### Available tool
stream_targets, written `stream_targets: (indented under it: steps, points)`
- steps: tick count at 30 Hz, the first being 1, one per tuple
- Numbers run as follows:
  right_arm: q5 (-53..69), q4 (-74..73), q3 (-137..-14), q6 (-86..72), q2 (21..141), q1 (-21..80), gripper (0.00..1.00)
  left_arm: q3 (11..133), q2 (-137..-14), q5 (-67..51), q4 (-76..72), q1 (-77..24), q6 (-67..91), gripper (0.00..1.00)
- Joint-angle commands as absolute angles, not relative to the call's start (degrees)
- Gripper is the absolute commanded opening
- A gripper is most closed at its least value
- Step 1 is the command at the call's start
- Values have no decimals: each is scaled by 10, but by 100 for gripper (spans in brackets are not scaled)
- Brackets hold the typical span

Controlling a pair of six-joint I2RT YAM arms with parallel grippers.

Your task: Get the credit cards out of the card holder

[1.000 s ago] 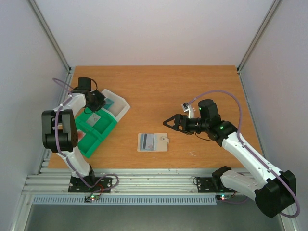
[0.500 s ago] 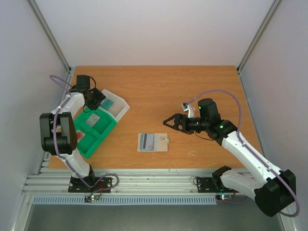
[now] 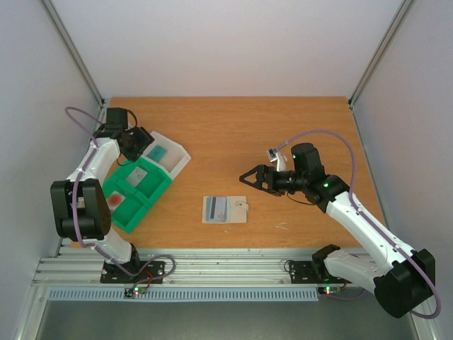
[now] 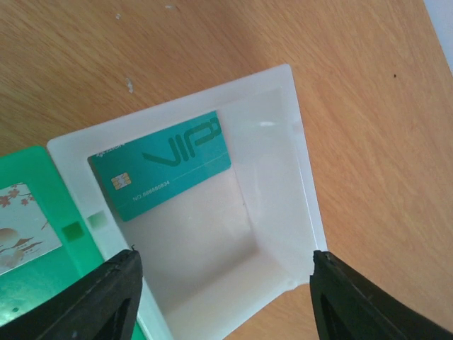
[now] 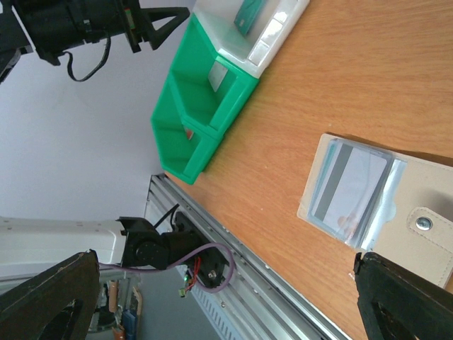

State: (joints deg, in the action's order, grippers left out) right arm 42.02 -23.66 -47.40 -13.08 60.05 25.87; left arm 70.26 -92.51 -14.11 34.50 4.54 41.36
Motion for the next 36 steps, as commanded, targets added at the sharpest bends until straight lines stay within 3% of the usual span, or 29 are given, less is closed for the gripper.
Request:
stream_targets:
  steps: [1, 6, 14, 23, 36]
  points:
    - [420, -257, -491, -137, 605, 258, 98, 688, -875, -143, 379, 43, 372, 72]
    - [412, -261, -490, -139, 611, 272, 94, 662, -807, -168, 404, 27, 336, 80]
    - [382, -251, -492, -150, 652, 320, 83, 606, -734, -248, 415, -44, 308, 71]
    - [334, -219, -489, -165, 712, 373, 45, 550, -715, -280, 392, -143, 316, 58]
    - [335, -107, -482, -196, 865, 387, 32, 412, -711, -362, 232, -196, 381, 49]
